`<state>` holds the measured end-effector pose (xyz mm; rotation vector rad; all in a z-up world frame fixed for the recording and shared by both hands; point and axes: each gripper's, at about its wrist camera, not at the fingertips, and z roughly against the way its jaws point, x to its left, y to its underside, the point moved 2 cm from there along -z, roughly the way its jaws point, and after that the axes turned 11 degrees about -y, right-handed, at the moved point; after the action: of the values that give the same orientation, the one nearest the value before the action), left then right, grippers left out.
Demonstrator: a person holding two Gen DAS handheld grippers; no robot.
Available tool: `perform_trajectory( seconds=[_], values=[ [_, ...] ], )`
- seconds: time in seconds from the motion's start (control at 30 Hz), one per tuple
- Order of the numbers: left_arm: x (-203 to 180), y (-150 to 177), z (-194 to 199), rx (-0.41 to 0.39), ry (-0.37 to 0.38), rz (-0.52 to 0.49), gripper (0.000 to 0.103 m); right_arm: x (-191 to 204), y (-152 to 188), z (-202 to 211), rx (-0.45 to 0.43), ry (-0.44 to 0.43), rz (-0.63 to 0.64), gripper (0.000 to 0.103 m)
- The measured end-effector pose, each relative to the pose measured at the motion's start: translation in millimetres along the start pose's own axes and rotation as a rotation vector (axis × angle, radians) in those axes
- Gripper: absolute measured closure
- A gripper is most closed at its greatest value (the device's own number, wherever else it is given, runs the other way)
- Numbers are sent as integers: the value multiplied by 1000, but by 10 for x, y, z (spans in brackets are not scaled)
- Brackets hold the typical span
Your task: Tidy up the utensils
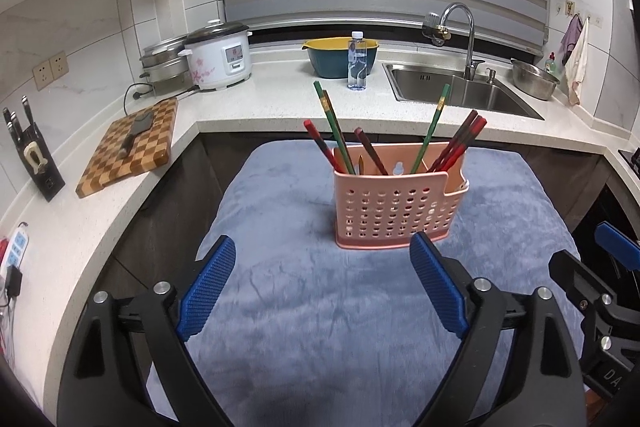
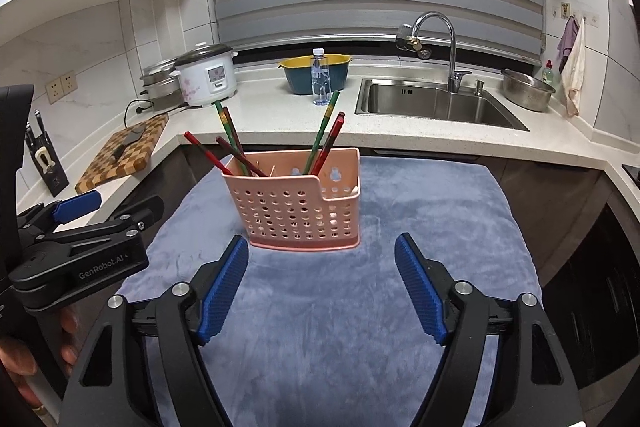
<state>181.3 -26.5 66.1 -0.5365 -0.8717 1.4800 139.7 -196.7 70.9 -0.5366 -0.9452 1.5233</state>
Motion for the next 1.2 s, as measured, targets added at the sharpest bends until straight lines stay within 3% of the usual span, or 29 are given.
perform_trajectory(
  seconds=[0.13,0.37,0.47,0.87,1.2],
  values=[
    [15,59,18,7,-6,-3,14,-4,52,13,7,10,-4,19],
    [46,158,26,22,-17,-4,11,6,129,9,21,39,-7,18],
    [65,193,6,34,-19,-2,9,11,144,-3,29,35,-9,6],
    [84,310,-76,65,-51,-14,7,21,210,-28,34,111,38,7],
    [51,346,-97,70,-56,-28,7,22,248,-82,51,108,31,7]
  ],
)
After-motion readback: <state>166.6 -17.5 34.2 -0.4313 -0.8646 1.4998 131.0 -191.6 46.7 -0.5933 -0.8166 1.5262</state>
